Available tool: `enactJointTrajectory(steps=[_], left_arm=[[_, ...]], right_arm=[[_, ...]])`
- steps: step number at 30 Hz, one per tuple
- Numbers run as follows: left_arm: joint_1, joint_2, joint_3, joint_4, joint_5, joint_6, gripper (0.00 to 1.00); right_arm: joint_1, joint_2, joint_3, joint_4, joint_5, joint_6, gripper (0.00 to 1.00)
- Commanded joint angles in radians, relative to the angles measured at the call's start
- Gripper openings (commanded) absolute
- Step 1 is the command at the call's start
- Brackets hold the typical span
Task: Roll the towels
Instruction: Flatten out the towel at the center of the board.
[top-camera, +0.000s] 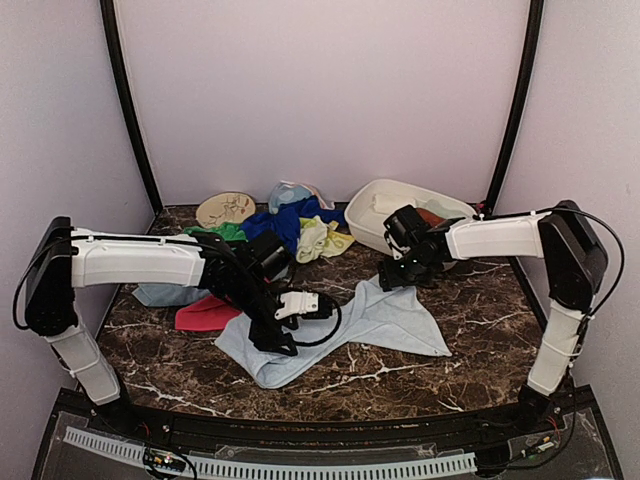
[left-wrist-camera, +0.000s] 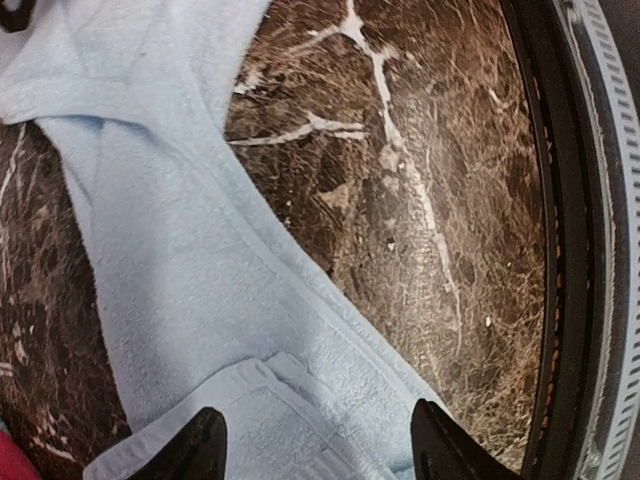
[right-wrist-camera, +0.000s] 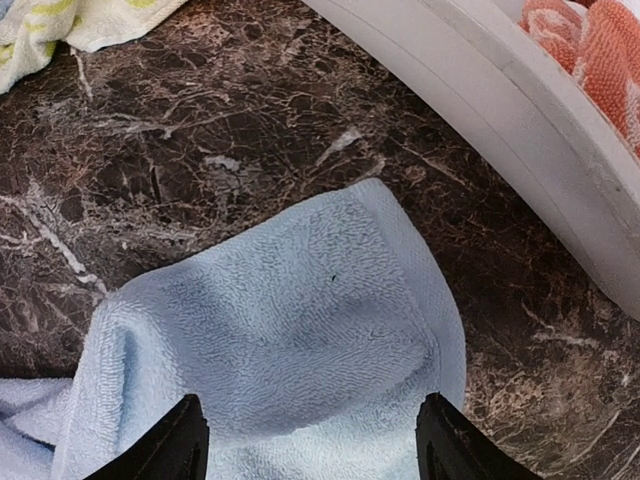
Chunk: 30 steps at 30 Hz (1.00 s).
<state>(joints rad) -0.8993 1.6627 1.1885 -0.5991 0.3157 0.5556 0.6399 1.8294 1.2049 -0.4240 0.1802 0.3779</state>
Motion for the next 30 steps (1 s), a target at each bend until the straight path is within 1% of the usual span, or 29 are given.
enactJointTrajectory(steps=[1,4,6,7,8,10,12,14,15,16,20,21,22,24,25,26,27,29,30], left_arm=[[-0.016,0.06,0.015,-0.012,-0.097,0.023,0.6],[-0.015,0.046,-0.03,-0.001,-0.146,0.027,0.46],[-0.012,0.016,-0.075,0.057,-0.209,0.021,0.27],[-0.005,0.001,-0.096,0.085,-0.23,0.018,0.2],[0.003,-0.013,-0.109,0.1,-0.243,0.017,0.15],[0.025,-0.039,-0.122,0.102,-0.256,0.008,0.1],[0.049,-0.072,-0.135,0.079,-0.26,0.002,0.07],[0.073,-0.126,-0.164,0.061,-0.264,0.003,0.03],[0.089,-0.15,-0.177,0.056,-0.265,0.001,0.0],[0.106,-0.178,-0.193,0.052,-0.26,-0.002,0.0],[0.164,-0.292,-0.258,0.023,-0.195,0.003,0.0],[0.167,-0.325,-0.287,0.024,-0.189,0.015,0.0],[0.168,-0.353,-0.314,0.029,-0.186,0.024,0.07],[0.167,-0.376,-0.322,0.018,-0.176,0.033,0.41],[0.167,-0.367,-0.303,-0.001,-0.165,0.035,0.51],[0.166,-0.35,-0.265,-0.022,-0.136,0.033,0.55],[0.165,-0.326,-0.215,-0.043,-0.102,0.032,0.57],[0.143,-0.254,-0.101,-0.083,-0.039,0.032,0.59],[0.119,-0.21,-0.051,-0.09,-0.032,0.034,0.59]], right_arm=[[-0.01,0.026,0.036,0.013,0.033,-0.006,0.7],[-0.011,0.051,0.043,0.023,0.028,-0.009,0.69],[-0.012,0.068,0.045,0.031,0.042,-0.008,0.66],[-0.015,0.076,0.044,0.033,0.052,-0.007,0.64],[-0.018,0.084,0.043,0.036,0.055,-0.008,0.62],[-0.029,0.1,0.037,0.04,0.062,-0.007,0.59],[-0.038,0.114,0.029,0.038,0.067,-0.012,0.56],[-0.047,0.122,0.017,0.038,0.074,-0.016,0.5],[-0.052,0.123,0.008,0.04,0.074,-0.016,0.46],[-0.056,0.119,-0.003,0.046,0.074,-0.016,0.41],[-0.078,0.097,-0.045,0.05,0.09,-0.008,0.18],[-0.082,0.091,-0.069,0.051,0.101,-0.006,0.16],[-0.088,0.078,-0.089,0.054,0.106,-0.004,0.11],[-0.099,0.059,-0.117,0.062,0.112,-0.001,0.08],[-0.101,0.05,-0.127,0.064,0.112,0.0,0.07],[-0.101,0.041,-0.136,0.069,0.106,0.0,0.06],[-0.101,0.033,-0.14,0.07,0.096,0.0,0.06],[-0.102,0.017,-0.142,0.072,0.076,0.007,0.04],[-0.102,0.008,-0.144,0.072,0.068,0.011,0.04]])
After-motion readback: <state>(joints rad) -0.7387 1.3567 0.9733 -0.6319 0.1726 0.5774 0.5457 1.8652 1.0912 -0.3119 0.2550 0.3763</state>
